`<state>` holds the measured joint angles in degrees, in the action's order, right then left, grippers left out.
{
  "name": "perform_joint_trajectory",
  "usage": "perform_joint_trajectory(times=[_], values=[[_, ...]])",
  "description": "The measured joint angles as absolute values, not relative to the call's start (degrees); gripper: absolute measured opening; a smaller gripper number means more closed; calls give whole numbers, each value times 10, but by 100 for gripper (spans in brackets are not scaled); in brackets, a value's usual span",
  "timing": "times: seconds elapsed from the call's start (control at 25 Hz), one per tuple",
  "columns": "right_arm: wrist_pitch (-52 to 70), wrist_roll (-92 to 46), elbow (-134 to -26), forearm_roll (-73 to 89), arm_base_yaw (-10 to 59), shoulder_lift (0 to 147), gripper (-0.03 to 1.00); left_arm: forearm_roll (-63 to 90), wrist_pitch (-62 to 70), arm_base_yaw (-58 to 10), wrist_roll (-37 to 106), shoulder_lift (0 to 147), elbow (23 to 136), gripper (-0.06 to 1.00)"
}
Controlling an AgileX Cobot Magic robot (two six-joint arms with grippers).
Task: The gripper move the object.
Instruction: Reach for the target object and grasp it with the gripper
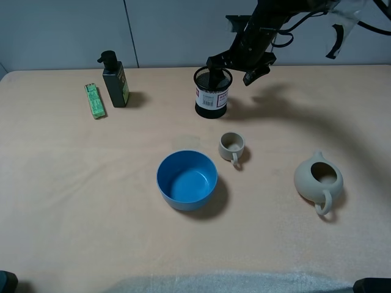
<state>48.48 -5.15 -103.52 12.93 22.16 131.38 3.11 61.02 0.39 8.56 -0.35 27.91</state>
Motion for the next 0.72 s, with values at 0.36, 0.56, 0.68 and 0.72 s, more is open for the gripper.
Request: perform_joint_trajectory(times=[0.36,0.56,0.68,0.72], values=[[488,-36,-1042,127,222,1323,69,31,610,4,86,-4,279,99],[503,-33,-1042,127,222,1324,62,31,610,4,86,-4,279,99],[507,-33,-1042,127,222,1324,52,31,610,4,86,-4,279,99],[508,-33,-1042,127,222,1324,49,31,610,4,86,-4,279,99]])
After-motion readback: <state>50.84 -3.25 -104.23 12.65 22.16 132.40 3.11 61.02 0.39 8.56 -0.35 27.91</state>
